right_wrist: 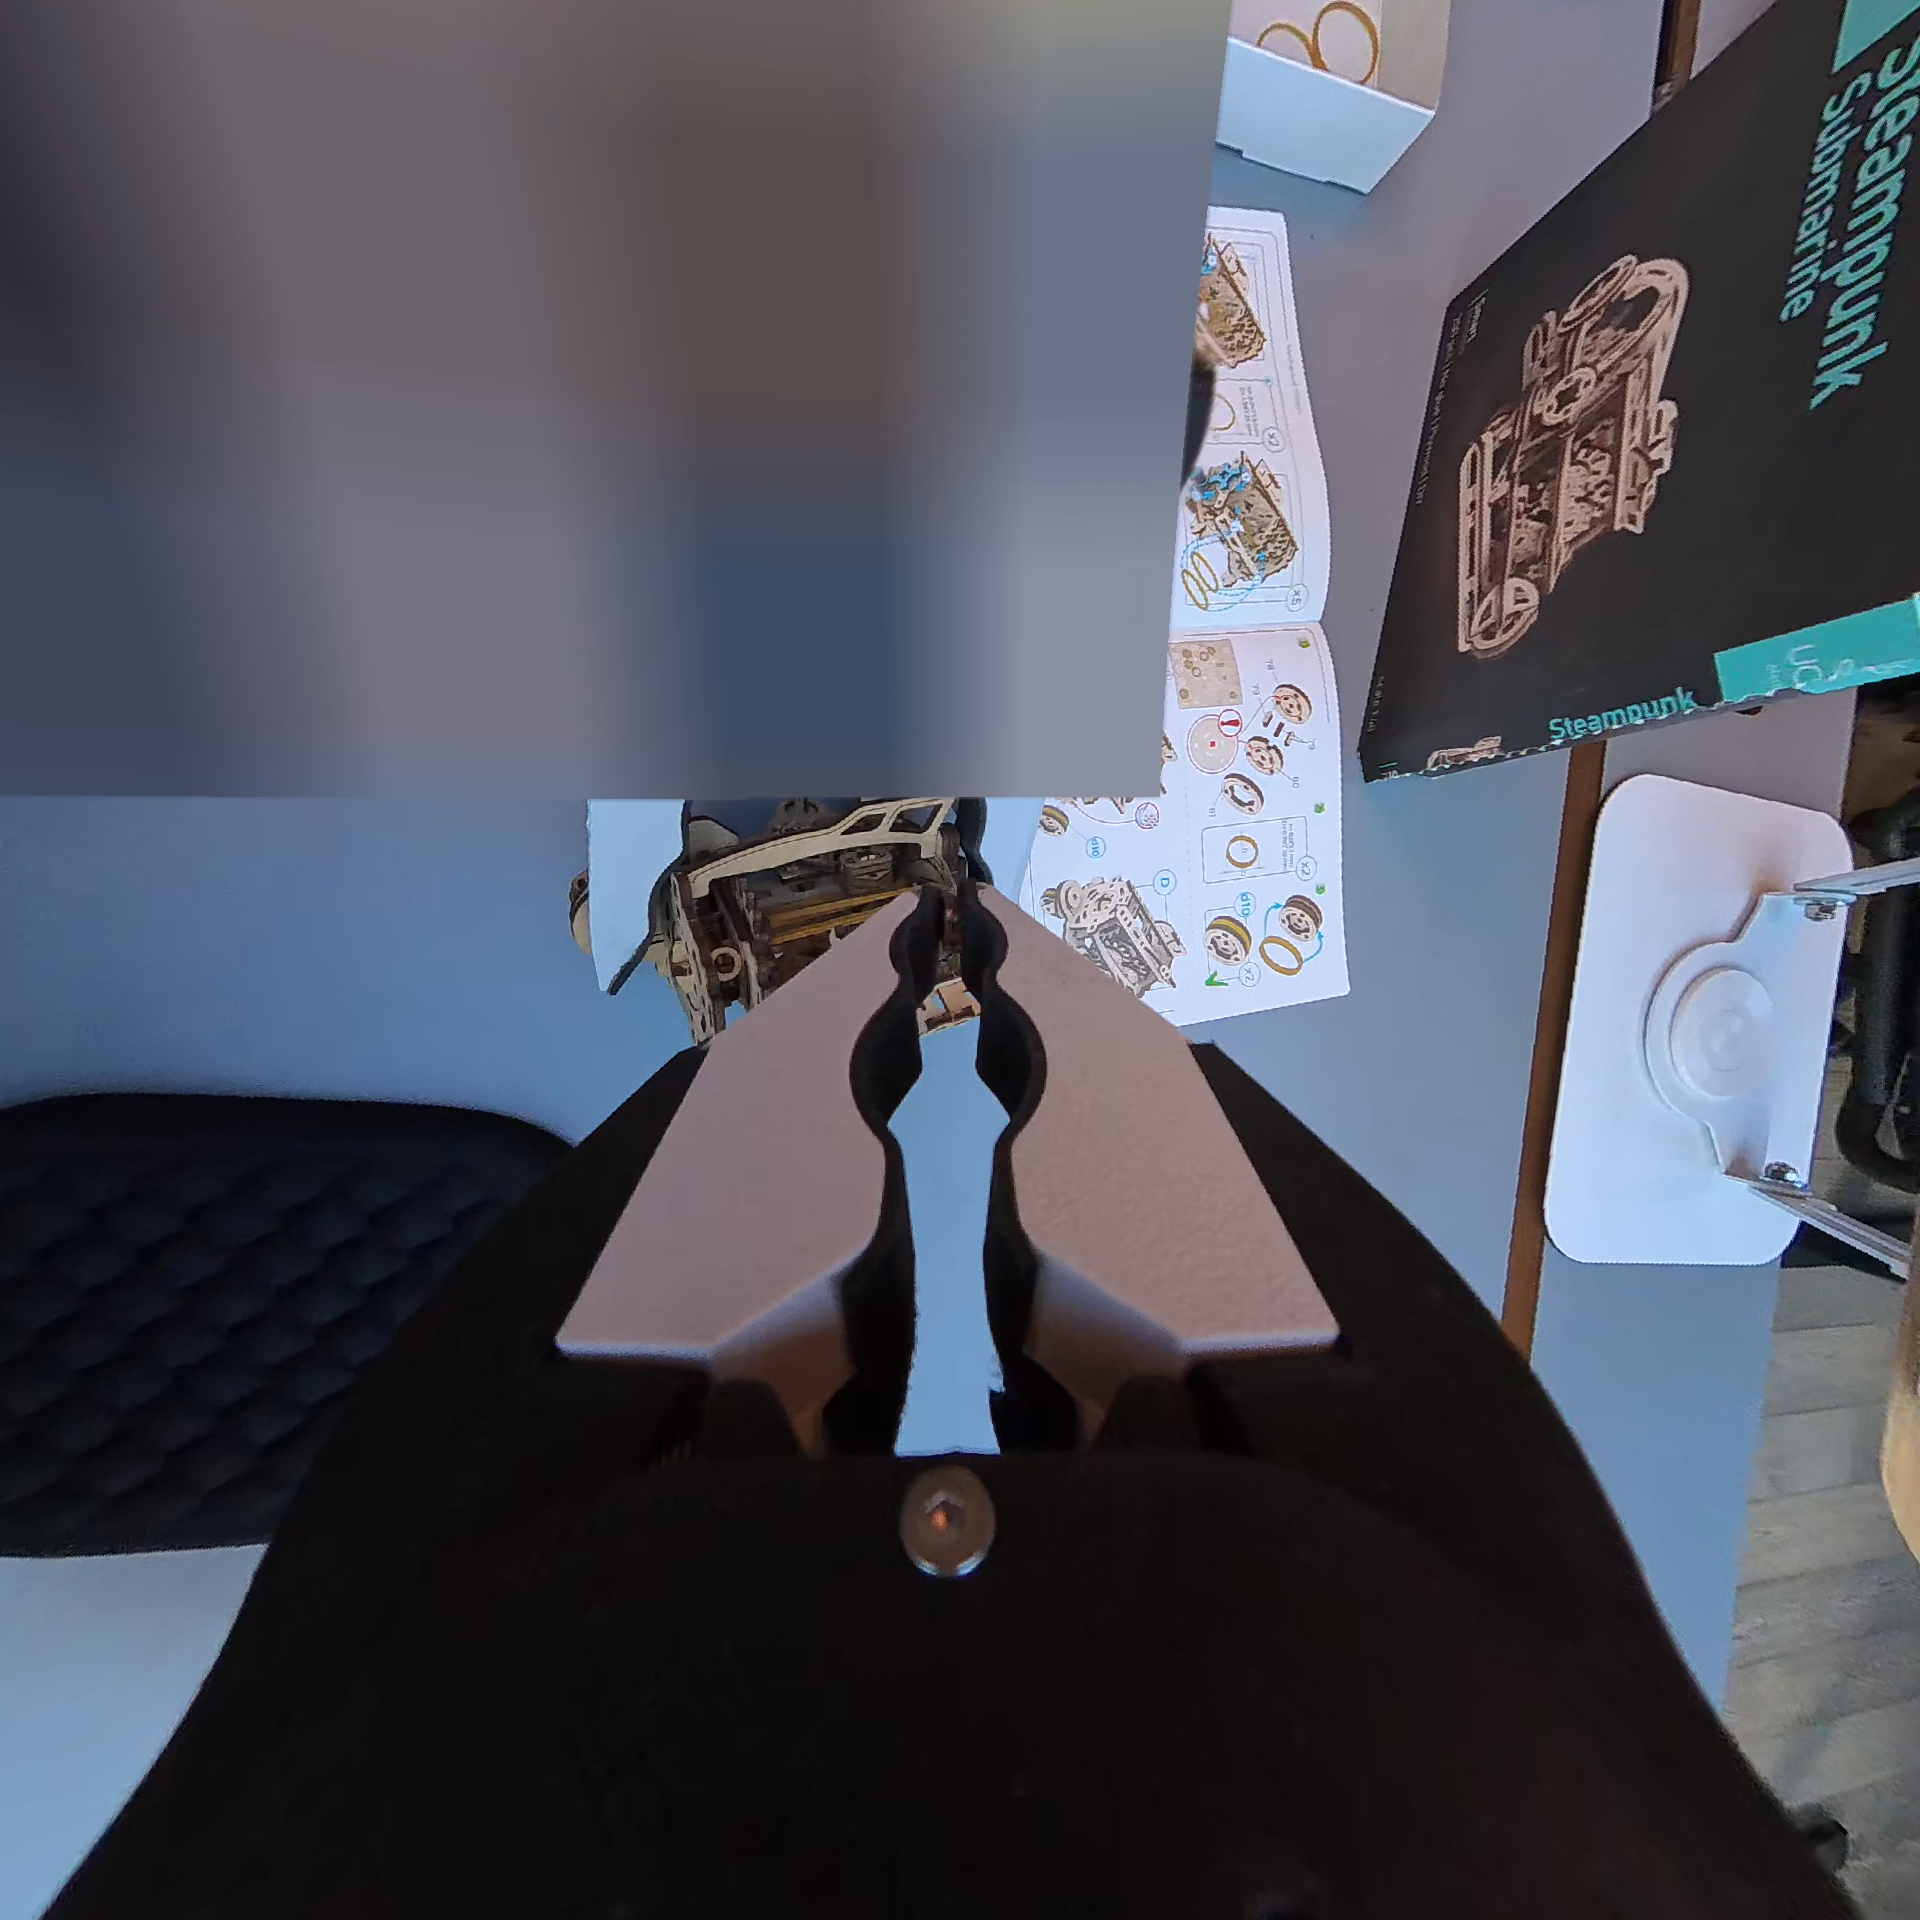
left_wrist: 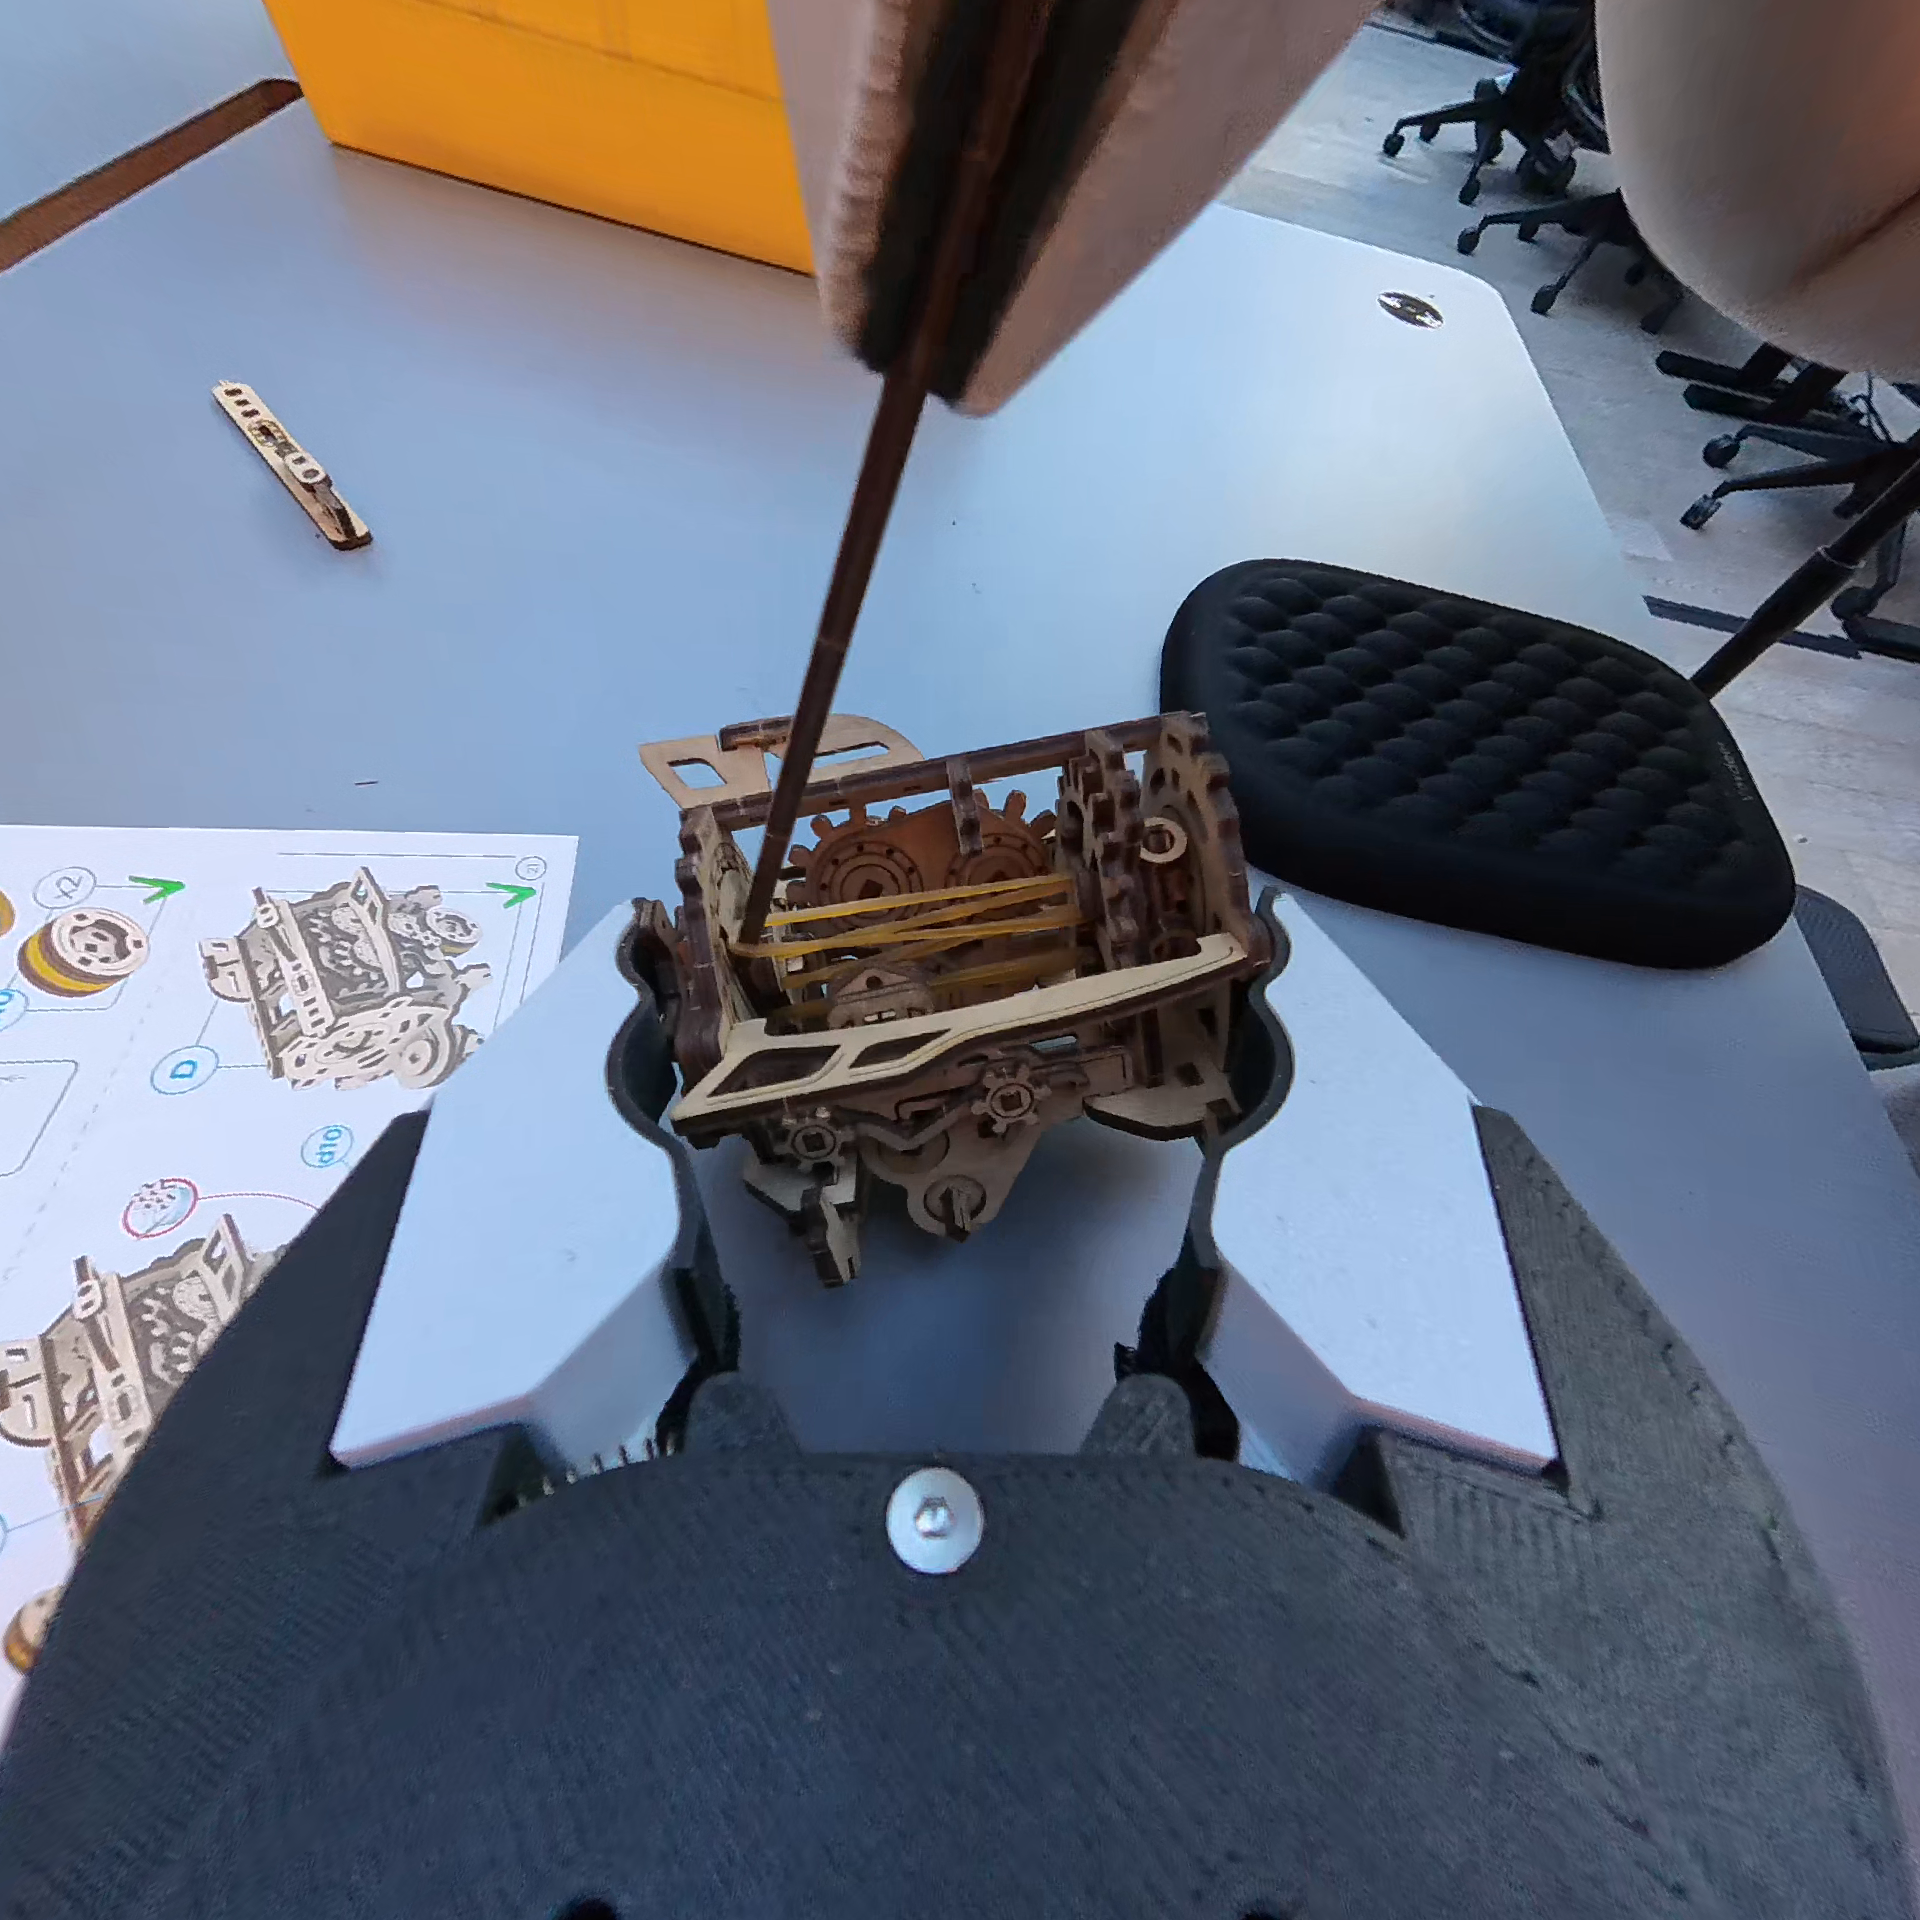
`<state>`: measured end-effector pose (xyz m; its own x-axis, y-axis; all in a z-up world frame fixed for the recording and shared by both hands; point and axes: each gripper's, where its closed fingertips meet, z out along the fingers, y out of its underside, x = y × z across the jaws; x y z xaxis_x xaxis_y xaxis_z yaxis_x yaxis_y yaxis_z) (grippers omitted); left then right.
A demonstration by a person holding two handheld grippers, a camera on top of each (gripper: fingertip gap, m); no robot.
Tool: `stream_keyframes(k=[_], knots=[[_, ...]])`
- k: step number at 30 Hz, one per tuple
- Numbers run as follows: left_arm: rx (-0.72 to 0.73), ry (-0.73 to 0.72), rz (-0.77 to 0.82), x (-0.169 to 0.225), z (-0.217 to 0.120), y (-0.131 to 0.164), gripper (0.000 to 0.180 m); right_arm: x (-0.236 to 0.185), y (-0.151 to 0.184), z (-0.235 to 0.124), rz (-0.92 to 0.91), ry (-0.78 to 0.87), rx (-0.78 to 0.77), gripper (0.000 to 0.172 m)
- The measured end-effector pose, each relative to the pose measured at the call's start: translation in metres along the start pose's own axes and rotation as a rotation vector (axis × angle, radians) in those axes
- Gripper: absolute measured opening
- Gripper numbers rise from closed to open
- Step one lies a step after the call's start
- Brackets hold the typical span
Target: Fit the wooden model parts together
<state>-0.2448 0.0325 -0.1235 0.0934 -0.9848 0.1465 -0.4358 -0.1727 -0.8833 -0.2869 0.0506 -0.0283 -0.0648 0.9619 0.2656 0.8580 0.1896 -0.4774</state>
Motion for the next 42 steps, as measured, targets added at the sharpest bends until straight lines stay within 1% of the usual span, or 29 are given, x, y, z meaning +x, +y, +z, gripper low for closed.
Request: stream_keyframes(k=[4, 7, 10, 14, 20, 42], knots=[[-0.005, -0.014, 0.018, 0.0, 0.0, 0.001, 0.109, -0.002, 0.001, -0.002, 0.021, 0.028, 0.015, 0.001], [-0.003, -0.02, 0.002, -0.003, 0.0, 0.0, 0.109, -0.005, -0.003, -0.005, 0.037, 0.028, 0.051, 0.001], [-0.002, -0.018, 0.0, -0.003, 0.0, 0.0, 0.109, -0.005, 0.001, -0.007, 0.029, 0.056, 0.02, 0.001], [-0.008, -0.033, 0.024, -0.002, 0.001, 0.001, 0.109, -0.009, 0.003, -0.006, 0.041, 0.04, -0.004, 0.001], [-0.007, -0.033, 0.018, -0.003, 0.001, 0.001, 0.109, -0.015, 0.0, -0.005, 0.02, 0.046, -0.042, 0.001], [-0.007, -0.031, 0.011, -0.003, 0.001, 0.0, 0.109, -0.027, 0.0, -0.005, -0.008, 0.032, -0.086, 0.001]])
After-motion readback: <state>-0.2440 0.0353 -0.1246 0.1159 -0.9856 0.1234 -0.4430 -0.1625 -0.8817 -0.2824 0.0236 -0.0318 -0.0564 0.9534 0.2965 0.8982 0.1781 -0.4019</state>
